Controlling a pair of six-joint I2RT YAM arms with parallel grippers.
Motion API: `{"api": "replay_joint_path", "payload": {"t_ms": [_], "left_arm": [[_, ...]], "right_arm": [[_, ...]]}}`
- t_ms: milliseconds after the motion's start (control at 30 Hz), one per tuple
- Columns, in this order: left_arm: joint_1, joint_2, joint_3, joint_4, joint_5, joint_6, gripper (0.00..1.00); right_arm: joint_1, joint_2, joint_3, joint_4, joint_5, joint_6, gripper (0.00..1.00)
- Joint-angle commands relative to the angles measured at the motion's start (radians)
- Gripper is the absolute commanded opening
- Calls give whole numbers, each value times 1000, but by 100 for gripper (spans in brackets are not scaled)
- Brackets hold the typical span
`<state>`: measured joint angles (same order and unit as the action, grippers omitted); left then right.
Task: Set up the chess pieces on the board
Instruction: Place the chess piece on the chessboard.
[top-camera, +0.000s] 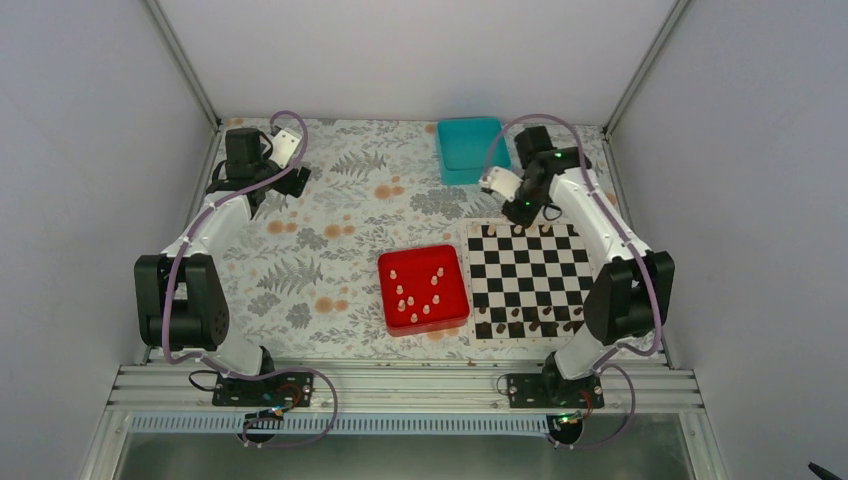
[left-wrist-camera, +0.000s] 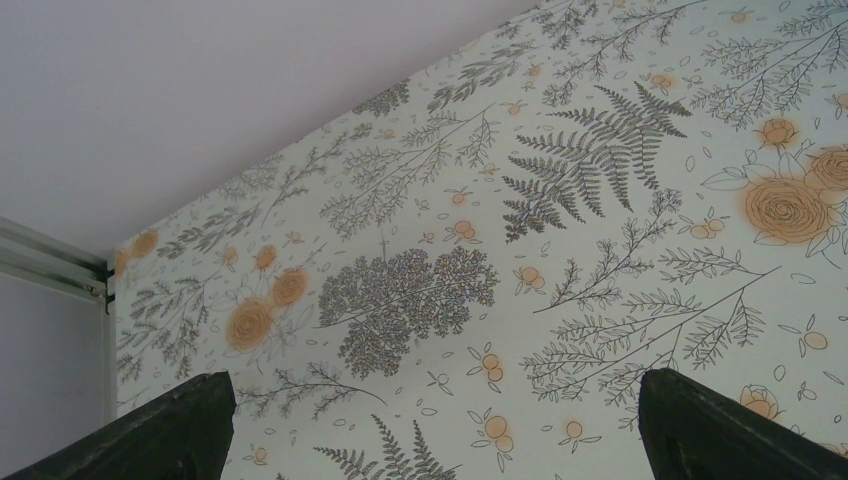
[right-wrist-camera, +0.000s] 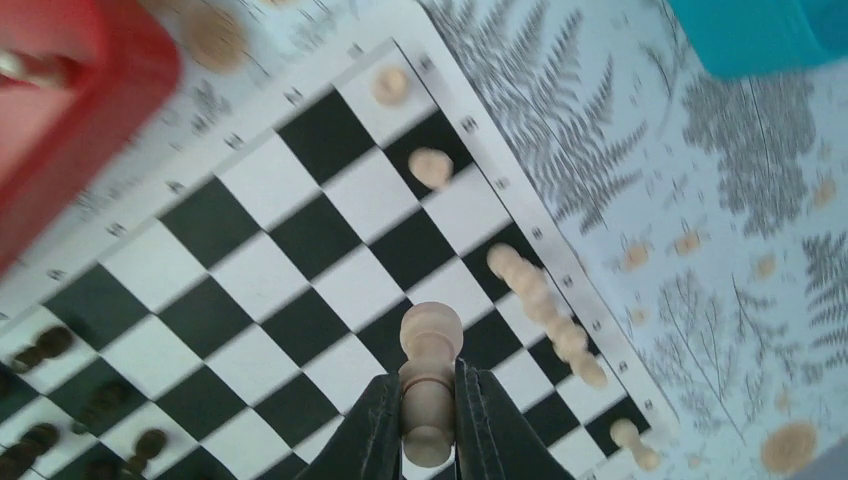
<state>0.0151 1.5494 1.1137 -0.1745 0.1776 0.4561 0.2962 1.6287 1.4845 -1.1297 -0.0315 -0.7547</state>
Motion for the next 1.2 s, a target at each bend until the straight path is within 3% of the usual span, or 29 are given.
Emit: {"api": "replay_joint_path", "payload": {"t_ms": [0,167,1167], "left_arm": [[0,-20,-5,13,21,-4,100],[1,-24,-9,15,18,-3,100],[2,-17,-8,15,10,0,100]], "right_arm": [[-98,28,21,-21,11,-79,8],[-162,112,16,11,-6,-108,8],[-126,349,84,102,-20,-112,10]]}}
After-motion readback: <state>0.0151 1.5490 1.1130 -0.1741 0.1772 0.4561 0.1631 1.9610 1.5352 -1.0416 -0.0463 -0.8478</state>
